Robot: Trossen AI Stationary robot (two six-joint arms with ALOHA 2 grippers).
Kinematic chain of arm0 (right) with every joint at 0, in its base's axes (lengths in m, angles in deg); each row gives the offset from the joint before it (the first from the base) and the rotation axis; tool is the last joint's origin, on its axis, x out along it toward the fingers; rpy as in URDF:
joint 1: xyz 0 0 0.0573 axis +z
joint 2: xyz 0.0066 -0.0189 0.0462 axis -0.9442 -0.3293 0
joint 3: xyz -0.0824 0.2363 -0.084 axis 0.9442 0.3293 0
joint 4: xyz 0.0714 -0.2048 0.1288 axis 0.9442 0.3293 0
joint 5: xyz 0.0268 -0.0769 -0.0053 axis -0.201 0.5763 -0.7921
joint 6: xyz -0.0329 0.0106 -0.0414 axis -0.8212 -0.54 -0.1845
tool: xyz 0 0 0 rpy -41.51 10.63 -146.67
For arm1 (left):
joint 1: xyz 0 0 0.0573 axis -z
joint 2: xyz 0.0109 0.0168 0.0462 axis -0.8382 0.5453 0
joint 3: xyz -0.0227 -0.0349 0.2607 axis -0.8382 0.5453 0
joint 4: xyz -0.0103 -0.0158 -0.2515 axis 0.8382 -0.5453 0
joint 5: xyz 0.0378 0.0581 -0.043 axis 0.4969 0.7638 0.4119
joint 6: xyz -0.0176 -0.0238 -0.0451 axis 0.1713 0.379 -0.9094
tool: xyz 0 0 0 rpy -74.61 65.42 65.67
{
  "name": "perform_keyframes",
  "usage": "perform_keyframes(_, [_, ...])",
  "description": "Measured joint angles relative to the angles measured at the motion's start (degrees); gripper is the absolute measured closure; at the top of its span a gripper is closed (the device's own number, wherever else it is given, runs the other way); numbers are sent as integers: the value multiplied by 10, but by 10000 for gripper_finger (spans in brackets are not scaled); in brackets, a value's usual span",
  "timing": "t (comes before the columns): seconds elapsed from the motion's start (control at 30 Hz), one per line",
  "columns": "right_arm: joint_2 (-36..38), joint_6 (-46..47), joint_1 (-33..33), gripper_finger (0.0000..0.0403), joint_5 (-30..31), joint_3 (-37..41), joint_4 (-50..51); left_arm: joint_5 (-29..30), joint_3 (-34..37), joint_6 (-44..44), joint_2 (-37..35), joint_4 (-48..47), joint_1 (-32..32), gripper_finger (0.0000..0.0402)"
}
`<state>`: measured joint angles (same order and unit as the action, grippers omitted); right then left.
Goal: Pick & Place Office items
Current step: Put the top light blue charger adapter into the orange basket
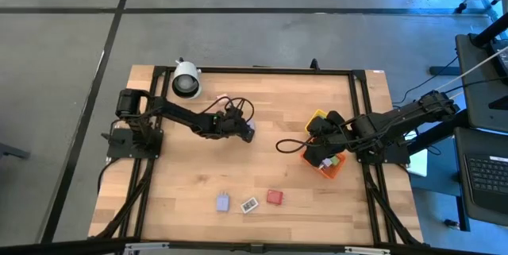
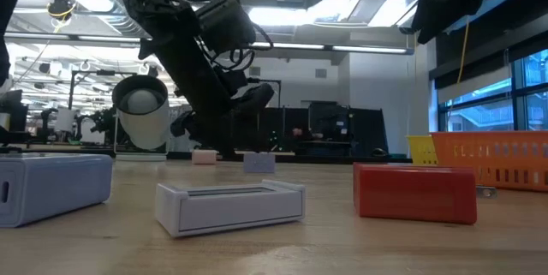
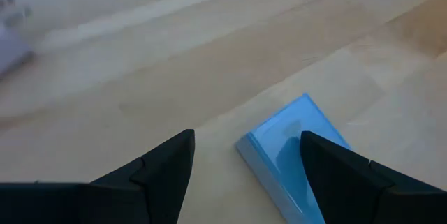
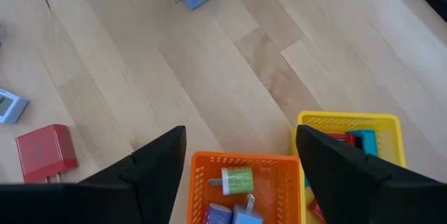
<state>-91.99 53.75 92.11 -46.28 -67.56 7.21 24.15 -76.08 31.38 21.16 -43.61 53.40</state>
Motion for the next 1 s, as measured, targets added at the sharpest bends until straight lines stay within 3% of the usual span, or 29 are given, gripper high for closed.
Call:
perform_keyframes(0.2, [0,-6,0,128,0,0,0,47,1,189,1,26,-28,146])
perform_keyframes(0.33, [0,-8,0,128,0,0,0,8,2,291,-1,67,-45,146])
perform_keyframes(0.63, [0,-9,0,128,-2,0,0,-22,-25,193,-21,45,-37,142])
perform_keyframes(0.83, [0,-14,-4,128,-2,0,-1,-37,-55,93,-15,-87,-33,103])
perform_keyframes(1.0, [0,-15,-16,128,-2,0,0,-36,-69,11,-15,-99,-42,68])
